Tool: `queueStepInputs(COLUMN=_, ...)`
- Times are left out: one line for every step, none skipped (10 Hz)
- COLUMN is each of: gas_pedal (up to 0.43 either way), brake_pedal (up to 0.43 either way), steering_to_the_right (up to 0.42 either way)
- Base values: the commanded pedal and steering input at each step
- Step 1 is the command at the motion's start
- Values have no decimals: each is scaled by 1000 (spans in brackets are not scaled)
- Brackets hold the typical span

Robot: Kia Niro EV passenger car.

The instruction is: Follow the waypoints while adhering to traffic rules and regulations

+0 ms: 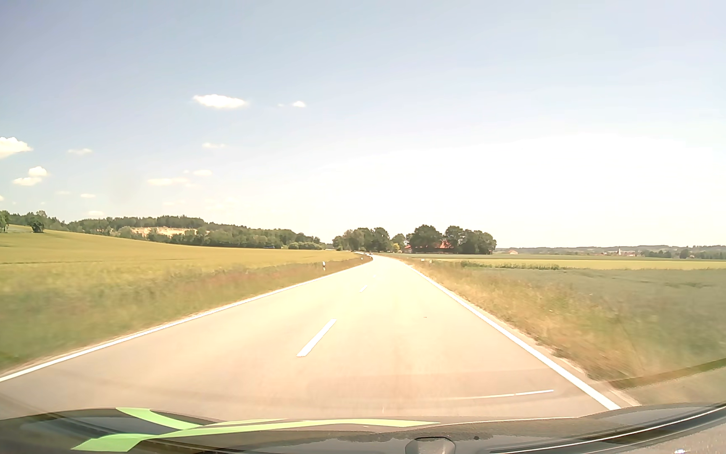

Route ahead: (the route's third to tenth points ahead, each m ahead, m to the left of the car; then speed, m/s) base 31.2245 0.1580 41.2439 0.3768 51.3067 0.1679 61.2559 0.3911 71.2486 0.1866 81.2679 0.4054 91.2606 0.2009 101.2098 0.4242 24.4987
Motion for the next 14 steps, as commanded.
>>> queueStepInputs(gas_pedal=228, brake_pedal=0, steering_to_the_right=0)
queueStepInputs(gas_pedal=228, brake_pedal=0, steering_to_the_right=1)
queueStepInputs(gas_pedal=228, brake_pedal=0, steering_to_the_right=1)
queueStepInputs(gas_pedal=220, brake_pedal=0, steering_to_the_right=1)
queueStepInputs(gas_pedal=209, brake_pedal=0, steering_to_the_right=1)
queueStepInputs(gas_pedal=209, brake_pedal=0, steering_to_the_right=1)
queueStepInputs(gas_pedal=209, brake_pedal=0, steering_to_the_right=1)
queueStepInputs(gas_pedal=220, brake_pedal=0, steering_to_the_right=1)
queueStepInputs(gas_pedal=220, brake_pedal=0, steering_to_the_right=1)
queueStepInputs(gas_pedal=220, brake_pedal=0, steering_to_the_right=1)
queueStepInputs(gas_pedal=220, brake_pedal=0, steering_to_the_right=1)
queueStepInputs(gas_pedal=220, brake_pedal=0, steering_to_the_right=1)
queueStepInputs(gas_pedal=220, brake_pedal=0, steering_to_the_right=1)
queueStepInputs(gas_pedal=220, brake_pedal=0, steering_to_the_right=1)
